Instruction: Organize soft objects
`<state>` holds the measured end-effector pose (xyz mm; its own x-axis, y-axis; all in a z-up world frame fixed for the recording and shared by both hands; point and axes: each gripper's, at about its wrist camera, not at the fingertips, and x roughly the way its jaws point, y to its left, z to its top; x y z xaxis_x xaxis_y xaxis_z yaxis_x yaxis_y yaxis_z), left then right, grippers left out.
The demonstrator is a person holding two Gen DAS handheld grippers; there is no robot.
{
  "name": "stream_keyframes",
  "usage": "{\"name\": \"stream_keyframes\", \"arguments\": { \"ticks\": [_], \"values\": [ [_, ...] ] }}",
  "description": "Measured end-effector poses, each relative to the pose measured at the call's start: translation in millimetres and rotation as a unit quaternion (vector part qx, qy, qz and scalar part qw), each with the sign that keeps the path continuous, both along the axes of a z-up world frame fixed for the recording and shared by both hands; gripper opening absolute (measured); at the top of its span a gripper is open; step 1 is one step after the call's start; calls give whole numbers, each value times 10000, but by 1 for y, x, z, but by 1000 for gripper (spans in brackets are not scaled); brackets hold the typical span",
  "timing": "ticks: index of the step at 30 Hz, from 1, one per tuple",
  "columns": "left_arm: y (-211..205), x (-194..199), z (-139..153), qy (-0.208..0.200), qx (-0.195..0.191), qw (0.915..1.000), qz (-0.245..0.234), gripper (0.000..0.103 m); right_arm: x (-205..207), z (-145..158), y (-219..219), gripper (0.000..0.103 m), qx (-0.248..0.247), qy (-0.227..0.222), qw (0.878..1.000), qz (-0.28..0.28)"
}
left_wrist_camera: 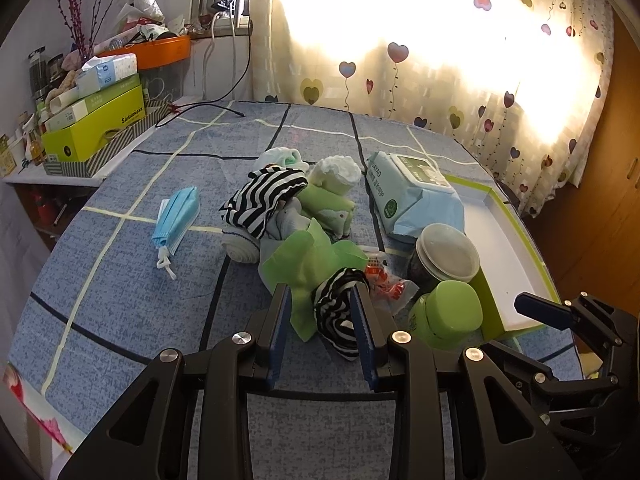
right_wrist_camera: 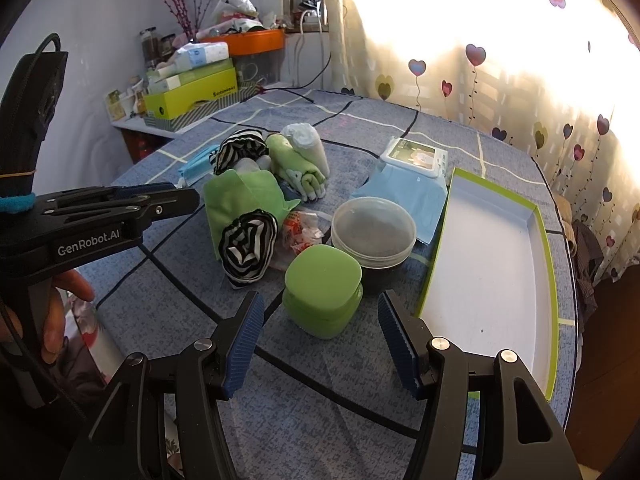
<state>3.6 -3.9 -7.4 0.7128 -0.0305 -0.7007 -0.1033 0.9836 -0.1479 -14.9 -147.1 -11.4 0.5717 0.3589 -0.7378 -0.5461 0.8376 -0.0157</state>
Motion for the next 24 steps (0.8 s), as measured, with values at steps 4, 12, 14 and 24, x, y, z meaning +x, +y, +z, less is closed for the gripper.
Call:
{"name": "stream_keyframes", "arguments": {
  "ticks": [4,12,14,24],
  "values": [
    [0,0,-2,19,-42,10000,-22,32,1,1,0,59,-1,7,10000,3],
    [4,-1,-3,20,-91,10000,26,32,1,2,1,59,5,-18,10000,20],
    [5,-1,-3,23,-115,9999,23,32,1,5,4,59,22,-29,10000,66],
    [7,0,-4,26,-55,9999,135,32,5,6,8,59,105,-27,9998,160]
  ]
}}
